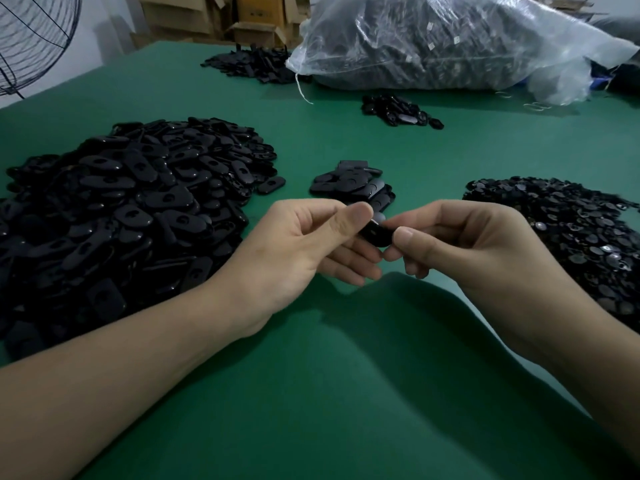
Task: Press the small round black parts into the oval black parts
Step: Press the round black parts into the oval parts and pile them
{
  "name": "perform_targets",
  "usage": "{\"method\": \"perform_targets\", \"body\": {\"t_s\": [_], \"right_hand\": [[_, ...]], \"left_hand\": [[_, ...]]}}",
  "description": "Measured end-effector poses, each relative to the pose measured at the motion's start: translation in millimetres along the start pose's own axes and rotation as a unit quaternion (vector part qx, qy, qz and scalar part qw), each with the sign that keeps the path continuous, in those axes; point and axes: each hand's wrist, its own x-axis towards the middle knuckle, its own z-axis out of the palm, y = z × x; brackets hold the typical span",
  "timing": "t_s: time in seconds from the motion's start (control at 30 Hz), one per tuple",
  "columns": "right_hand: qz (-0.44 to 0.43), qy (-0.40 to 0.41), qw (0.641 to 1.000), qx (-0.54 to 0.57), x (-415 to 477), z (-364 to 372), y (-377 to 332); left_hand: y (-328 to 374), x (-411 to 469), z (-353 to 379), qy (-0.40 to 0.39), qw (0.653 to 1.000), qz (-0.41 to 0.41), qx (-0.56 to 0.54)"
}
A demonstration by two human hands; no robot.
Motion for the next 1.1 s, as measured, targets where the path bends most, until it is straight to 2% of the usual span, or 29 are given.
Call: {"method": "perform_targets", "body": {"t_s": [0.2, 0.4, 0.63, 0.8, 1.1], "right_hand": [[0.035, 0.006, 0.997, 0.071, 1, -5, 4], [0.07, -0.017, 0.989, 0.132, 1, -5, 4], [0.085, -0.039, 0.985, 0.145, 0, -5, 0], [0.089, -0.049, 0.982, 0.161, 1, -4, -1], [0.085, -0.027, 0.981, 0.173, 0, -3, -2]], "left_hand": [[1, 0, 2, 0.037, 0.999, 0.01, 0.012], [2, -1, 5, 0.038, 0.999, 0.009, 0.011], [-1, 2, 1, 0.016, 1.0, -0.026, 0.002], [-7, 3, -1, 0.036, 0.999, 0.01, 0.018], [-8, 3, -3, 0.011, 0.995, 0.066, 0.074]]}}
